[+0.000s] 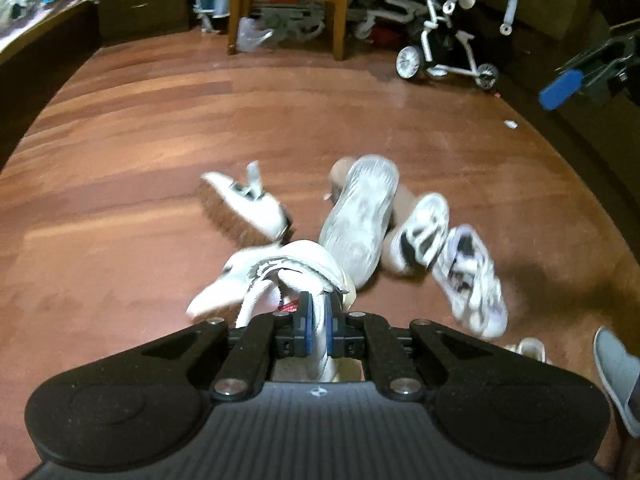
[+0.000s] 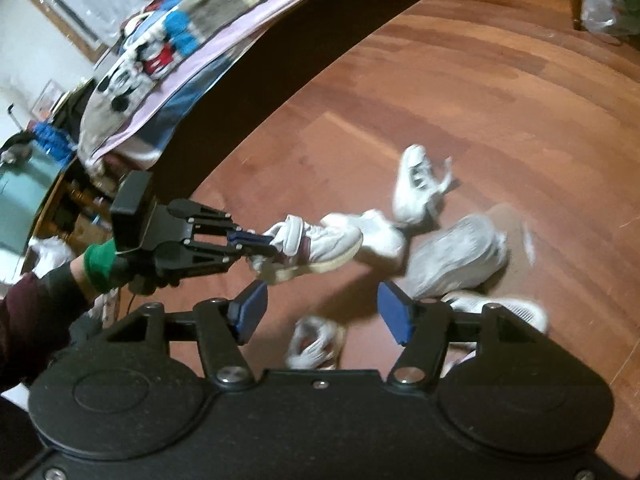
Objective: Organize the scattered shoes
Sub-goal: 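Carry the maroon-strap shoe with the left tool to the shoe row and lower it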
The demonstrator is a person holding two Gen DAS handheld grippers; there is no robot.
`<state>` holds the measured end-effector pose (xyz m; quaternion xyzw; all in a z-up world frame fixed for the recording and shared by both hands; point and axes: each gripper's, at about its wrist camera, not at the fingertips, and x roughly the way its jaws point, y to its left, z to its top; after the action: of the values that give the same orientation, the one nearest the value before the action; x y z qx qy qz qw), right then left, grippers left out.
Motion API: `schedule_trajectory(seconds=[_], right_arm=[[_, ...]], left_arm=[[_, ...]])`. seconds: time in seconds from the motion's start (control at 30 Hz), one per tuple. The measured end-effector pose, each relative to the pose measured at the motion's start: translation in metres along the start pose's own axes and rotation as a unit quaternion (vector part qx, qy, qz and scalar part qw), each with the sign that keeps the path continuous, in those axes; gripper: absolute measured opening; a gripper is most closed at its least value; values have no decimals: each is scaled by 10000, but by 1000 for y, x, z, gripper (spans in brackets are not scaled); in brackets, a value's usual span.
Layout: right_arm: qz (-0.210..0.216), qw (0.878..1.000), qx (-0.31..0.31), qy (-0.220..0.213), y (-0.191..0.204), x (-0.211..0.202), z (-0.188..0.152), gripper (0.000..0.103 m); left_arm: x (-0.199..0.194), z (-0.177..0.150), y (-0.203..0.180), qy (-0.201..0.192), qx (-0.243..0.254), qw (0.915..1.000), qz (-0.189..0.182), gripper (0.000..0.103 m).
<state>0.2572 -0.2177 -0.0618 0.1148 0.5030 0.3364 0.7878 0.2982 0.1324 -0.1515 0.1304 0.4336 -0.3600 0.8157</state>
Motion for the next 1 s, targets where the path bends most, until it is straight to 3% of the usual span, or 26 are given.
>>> schedule_trajectory(seconds=[0.13, 0.37, 0.53, 0.6, 0.67, 0.73, 0.77, 0.83, 0.9, 1.0], right_arm=[[-5, 9998, 159, 135, 18, 10, -20, 63], [192, 9959, 873, -107, 27, 9, -41, 64], [-86, 9977, 669, 8, 27, 29, -38, 64], [-255, 9972, 704, 65, 22, 36, -36, 64], [-317, 9958, 849, 132, 15, 41, -35, 64], [-381, 9952, 877, 187, 11, 43, -35, 64], [-404, 9952, 872, 200, 10, 43, -35, 65], [-426, 9953, 847, 205, 8, 42, -35, 65], [-429, 9954, 834, 204, 7, 40, -35, 65], [-413, 9956, 818, 207, 5, 37, -36, 66]], left_arm=[[-10, -41, 6, 128, 100, 9997, 182, 6], [15, -122, 1, 833, 1151, 9886, 502, 6], [23, -157, 4, 1217, 1108, 9835, 747, 10], [19, -159, 13, 1233, 562, 9882, 717, 19], [4, -154, 29, 1081, -258, 9928, 437, 51], [-11, -152, 41, 752, -800, 9926, 514, 62], [-17, -152, 49, 627, -1156, 9898, 547, 62], [-28, -153, 64, 475, -1778, 9802, 735, 62], [-27, -156, 74, 678, -2251, 9659, 1082, 62], [-17, -165, 85, 954, -2997, 9424, 1140, 62]])
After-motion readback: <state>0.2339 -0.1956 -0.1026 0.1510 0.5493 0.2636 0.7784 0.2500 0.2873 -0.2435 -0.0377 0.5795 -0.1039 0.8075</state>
